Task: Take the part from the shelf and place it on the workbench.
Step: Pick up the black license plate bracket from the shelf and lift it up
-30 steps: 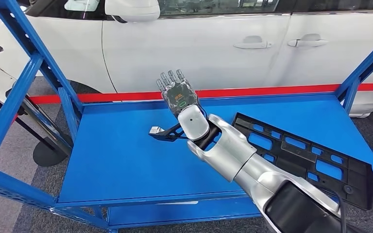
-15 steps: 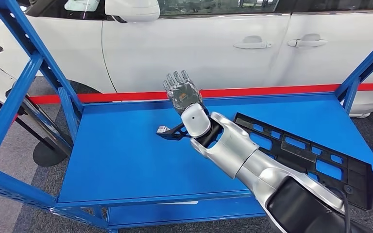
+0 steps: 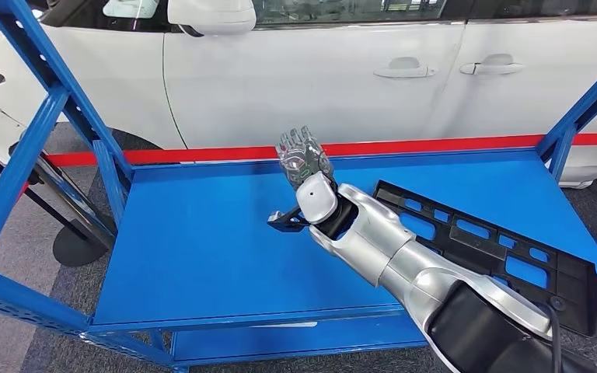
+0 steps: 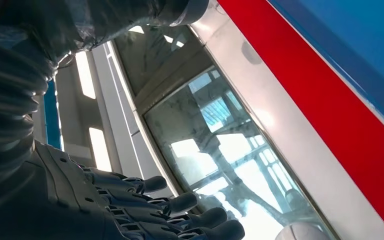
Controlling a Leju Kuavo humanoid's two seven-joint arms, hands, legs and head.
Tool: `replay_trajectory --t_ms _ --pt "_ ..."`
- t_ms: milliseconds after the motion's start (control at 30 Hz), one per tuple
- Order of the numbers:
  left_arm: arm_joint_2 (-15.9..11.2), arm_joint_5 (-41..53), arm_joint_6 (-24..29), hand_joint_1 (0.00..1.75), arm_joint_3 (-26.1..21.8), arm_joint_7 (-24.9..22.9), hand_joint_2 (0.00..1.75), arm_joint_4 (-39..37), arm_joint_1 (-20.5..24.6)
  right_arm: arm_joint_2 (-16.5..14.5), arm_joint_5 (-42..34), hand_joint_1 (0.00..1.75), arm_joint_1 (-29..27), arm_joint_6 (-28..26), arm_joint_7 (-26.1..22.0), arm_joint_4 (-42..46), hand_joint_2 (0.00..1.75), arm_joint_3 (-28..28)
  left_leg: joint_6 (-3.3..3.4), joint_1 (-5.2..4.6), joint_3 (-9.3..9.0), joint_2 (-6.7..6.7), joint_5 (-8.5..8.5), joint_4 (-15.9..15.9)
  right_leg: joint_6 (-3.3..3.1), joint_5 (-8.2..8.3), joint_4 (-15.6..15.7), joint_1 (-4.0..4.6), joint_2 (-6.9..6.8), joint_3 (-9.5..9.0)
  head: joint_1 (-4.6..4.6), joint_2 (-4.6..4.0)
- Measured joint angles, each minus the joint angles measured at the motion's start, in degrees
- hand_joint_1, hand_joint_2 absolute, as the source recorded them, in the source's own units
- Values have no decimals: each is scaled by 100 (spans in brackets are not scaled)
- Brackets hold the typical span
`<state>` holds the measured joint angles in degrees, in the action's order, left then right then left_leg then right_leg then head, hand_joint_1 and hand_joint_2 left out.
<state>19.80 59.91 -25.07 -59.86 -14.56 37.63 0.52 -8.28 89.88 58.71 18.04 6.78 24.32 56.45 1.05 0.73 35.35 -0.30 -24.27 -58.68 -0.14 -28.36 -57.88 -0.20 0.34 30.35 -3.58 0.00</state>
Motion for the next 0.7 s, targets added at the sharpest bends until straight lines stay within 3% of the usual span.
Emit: replay_trajectory --t_ms 300,700 --pt "5 229 -7 0 -280 98 0 -78 92 0 0 0 15 109 -28 -89 175 234 0 0 0 0 0 0 0 0 0 0 0 0 0 0" --pt "14 395 -38 0 -534 132 0 -139 135 74 2 0 137 250 378 -97 175 269 0 0 -1 0 0 -1 0 0 0 -1 0 -1 0 0"
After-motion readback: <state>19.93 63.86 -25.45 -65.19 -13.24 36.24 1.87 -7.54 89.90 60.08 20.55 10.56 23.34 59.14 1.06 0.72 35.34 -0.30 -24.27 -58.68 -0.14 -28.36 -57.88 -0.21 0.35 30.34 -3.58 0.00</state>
